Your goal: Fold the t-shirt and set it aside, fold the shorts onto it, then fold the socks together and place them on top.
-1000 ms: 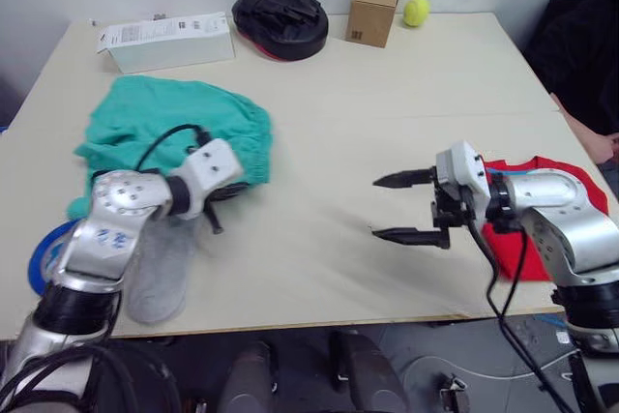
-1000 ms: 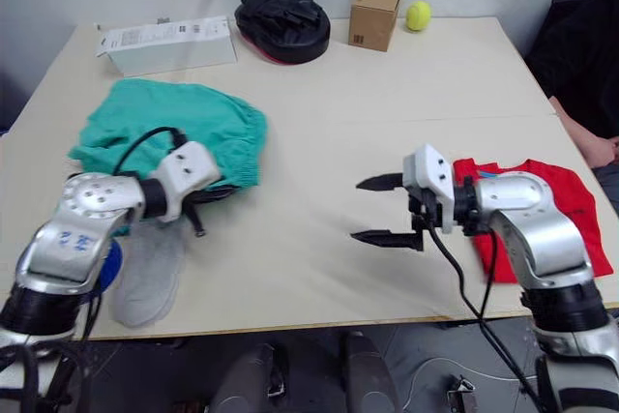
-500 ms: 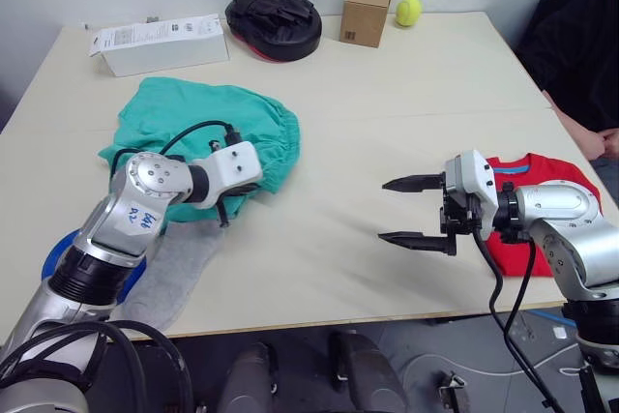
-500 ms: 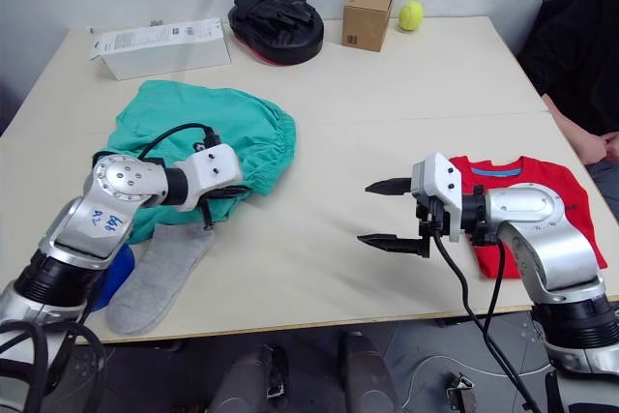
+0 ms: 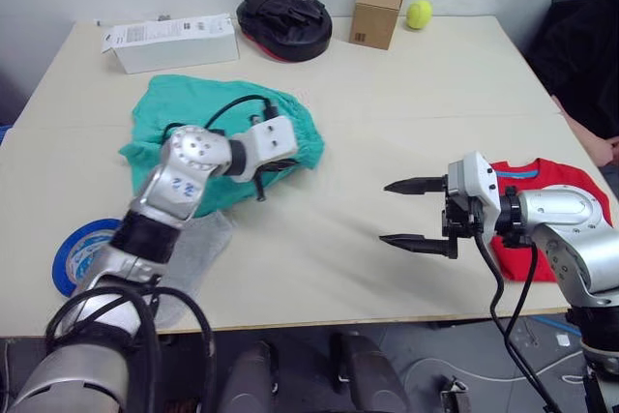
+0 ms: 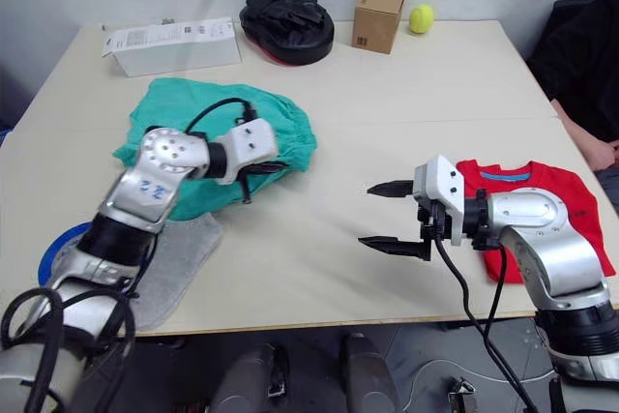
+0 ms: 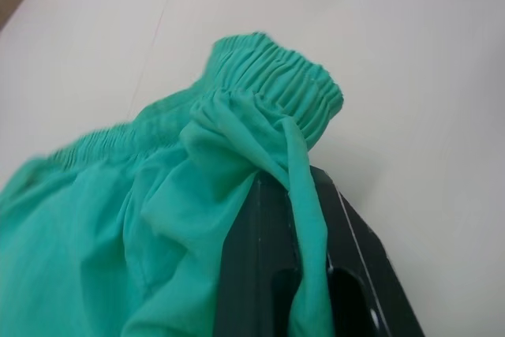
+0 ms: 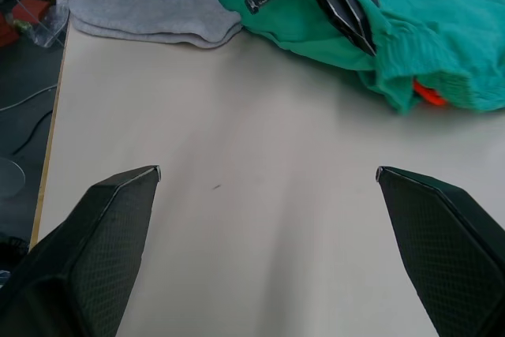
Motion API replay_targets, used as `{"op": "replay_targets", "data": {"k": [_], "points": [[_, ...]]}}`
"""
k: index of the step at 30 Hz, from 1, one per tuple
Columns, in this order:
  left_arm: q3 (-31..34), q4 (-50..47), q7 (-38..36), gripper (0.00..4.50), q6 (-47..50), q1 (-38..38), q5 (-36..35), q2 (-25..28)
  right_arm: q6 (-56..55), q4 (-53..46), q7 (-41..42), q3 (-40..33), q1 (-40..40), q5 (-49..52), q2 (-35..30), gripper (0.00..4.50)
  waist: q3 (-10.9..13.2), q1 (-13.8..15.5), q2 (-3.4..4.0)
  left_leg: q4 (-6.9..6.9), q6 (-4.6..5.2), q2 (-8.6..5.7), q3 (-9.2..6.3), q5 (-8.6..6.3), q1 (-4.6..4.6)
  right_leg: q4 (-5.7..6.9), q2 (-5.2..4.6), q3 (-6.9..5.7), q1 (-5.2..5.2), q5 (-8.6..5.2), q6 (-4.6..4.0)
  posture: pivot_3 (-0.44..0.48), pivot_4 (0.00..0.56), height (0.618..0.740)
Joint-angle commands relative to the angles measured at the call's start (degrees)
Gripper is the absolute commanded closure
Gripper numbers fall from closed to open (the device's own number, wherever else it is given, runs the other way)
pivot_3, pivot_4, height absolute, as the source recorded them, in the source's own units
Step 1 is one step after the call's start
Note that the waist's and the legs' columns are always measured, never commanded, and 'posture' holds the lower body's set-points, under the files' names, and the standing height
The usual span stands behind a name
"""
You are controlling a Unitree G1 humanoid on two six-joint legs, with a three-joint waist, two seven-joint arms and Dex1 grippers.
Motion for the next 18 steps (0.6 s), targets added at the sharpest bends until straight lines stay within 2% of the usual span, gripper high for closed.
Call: {"op": "replay_targets", "data": {"k": [1,6,10,14,18], "points": [[-1.4,2.5,-0.9,4.47,-6.6,-3.6,1.6,-2.7,0.4,-3.2,-0.8,-3.3,1.4,1.4,-1.6,0.00,0.0,0.0,0.00,0.00,0.01,0.00,0.00,-0.01,0.00,-0.02,0.00,0.01,0.00,0.00,0.01,0.000,0.150,0.740],[-3.8,-0.2,-6.8,4.47,-7.7,-2.6,-0.1,-6.4,1.4,-5.1,-1.1,-5.3,3.7,2.4,-2.8,0.00,0.0,-0.5,0.00,-0.01,0.02,0.05,0.04,-0.02,0.02,0.00,-0.02,0.06,-0.01,0.00,0.02,0.000,0.150,0.740],[-6.3,-6.2,-12.2,4.47,-3.7,0.3,-1.3,-7.6,1.2,-6.7,1.0,-7.1,6.3,3.1,-5.8,0.00,0.0,-0.4,0.01,-0.01,0.01,0.05,0.01,-0.01,0.02,-0.01,0.04,0.09,-0.01,-0.01,0.03,0.000,0.150,0.740],[-6.7,-10.5,-13.6,4.47,5.6,1.6,-3.5,-10.6,-2.1,-6.2,2.6,-7.9,8.3,1.1,-8.2,0.00,0.0,-0.4,0.01,0.05,0.04,0.02,-0.02,-0.03,0.03,0.00,0.08,0.14,0.05,-0.01,0.04,0.000,0.150,0.740],[-9.1,-11.6,-13.4,4.47,7.1,2.6,-1.8,-12.1,-2.4,-6.1,1.7,-8.1,8.0,1.3,-8.1,0.00,0.0,-0.4,0.01,0.07,0.08,-0.01,-0.05,-0.05,0.03,0.00,0.10,0.19,0.07,-0.01,0.08,0.000,0.150,0.740]]}}
